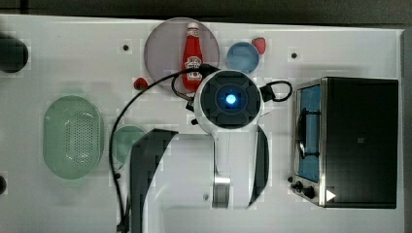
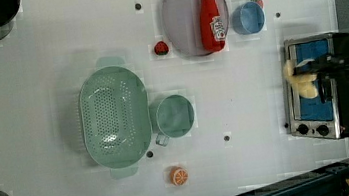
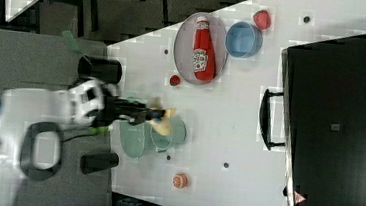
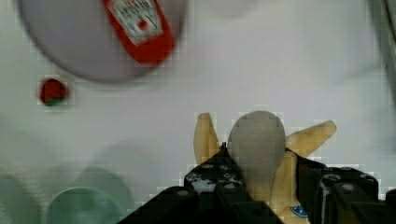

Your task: Pick Banana and place it in mug.

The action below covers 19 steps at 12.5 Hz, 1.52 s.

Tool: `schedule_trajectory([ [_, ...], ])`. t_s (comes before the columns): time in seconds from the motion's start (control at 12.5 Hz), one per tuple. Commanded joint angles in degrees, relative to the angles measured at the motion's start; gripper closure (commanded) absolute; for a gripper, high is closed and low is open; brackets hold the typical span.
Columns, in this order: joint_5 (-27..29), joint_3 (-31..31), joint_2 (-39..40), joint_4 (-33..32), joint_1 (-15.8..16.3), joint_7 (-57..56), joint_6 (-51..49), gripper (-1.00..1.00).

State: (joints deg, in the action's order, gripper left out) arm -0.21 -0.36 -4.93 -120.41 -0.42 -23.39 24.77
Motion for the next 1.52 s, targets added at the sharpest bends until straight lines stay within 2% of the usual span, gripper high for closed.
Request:
schedule_trajectory([
  [0.08, 3.3, 2.99, -0.73, 0.13, 1.4, 3.36, -6.88, 0.28],
  [0.24, 6.71, 6.47, -0.69, 0.13, 2.33, 9.89, -6.74, 0.28],
  [0.48, 6.73, 13.03, 0.33, -0.29, 3.42, 23.86, -5.61, 0.28],
  [0.72, 6.73, 18.63, 2.26, -3.0, 3.67, 34.05, 0.91, 0.28],
  [1.12, 6.64, 22.89, 8.33, -12.05, 3.76, 39.52, 19.48, 0.28],
  [1.36, 6.46, 23.27, 13.04, -13.54, 3.79, 42.15, 25.88, 0.28],
  [1.44, 6.1, 23.18, 14.32, -13.56, 3.8, 42.22, 26.71, 0.2],
  [1.52, 5.87, 23.21, 15.42, -13.6, 3.8, 42.23, 27.01, -0.01],
])
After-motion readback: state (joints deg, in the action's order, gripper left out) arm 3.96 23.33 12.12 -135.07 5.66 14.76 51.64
